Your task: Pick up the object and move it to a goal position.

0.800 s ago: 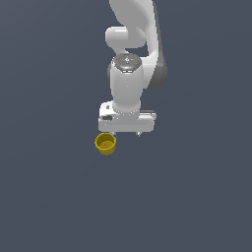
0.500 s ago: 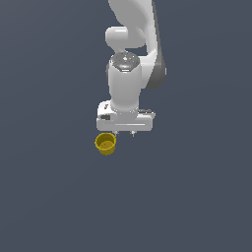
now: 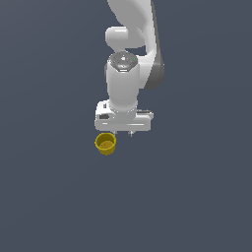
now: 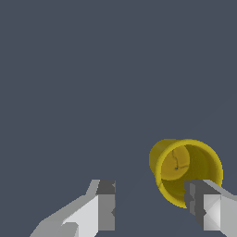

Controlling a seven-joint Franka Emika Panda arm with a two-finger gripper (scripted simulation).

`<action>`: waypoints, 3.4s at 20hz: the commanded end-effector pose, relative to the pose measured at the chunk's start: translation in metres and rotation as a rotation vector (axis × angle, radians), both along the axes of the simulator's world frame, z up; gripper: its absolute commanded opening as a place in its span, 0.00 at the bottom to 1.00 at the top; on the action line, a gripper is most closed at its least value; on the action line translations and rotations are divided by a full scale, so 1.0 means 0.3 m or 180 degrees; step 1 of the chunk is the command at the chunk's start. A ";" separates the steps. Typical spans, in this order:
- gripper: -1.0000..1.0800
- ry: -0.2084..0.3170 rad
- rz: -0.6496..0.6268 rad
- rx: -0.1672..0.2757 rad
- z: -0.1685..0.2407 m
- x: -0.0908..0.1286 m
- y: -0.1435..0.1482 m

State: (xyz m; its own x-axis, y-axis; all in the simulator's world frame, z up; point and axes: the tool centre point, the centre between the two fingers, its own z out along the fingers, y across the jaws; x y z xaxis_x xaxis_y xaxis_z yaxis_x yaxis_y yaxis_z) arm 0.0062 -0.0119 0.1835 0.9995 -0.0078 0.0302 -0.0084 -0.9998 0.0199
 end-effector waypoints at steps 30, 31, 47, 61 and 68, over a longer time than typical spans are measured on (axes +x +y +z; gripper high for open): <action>0.62 0.0444 -0.2075 -0.0386 -0.247 0.020 -0.150; 0.62 0.0452 -0.2134 -0.0405 -0.254 0.020 -0.155; 0.62 0.0494 -0.2485 -0.0523 -0.300 0.017 -0.181; 0.00 0.0494 -0.2499 -0.0527 -0.392 -0.003 -0.194; 0.00 0.0494 -0.2499 -0.0527 -0.392 -0.003 -0.194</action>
State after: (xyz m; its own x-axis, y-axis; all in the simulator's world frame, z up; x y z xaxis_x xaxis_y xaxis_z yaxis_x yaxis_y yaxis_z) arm 0.0052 -0.0699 0.0661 0.6977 -0.7149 -0.0461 -0.6900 -0.6879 0.2253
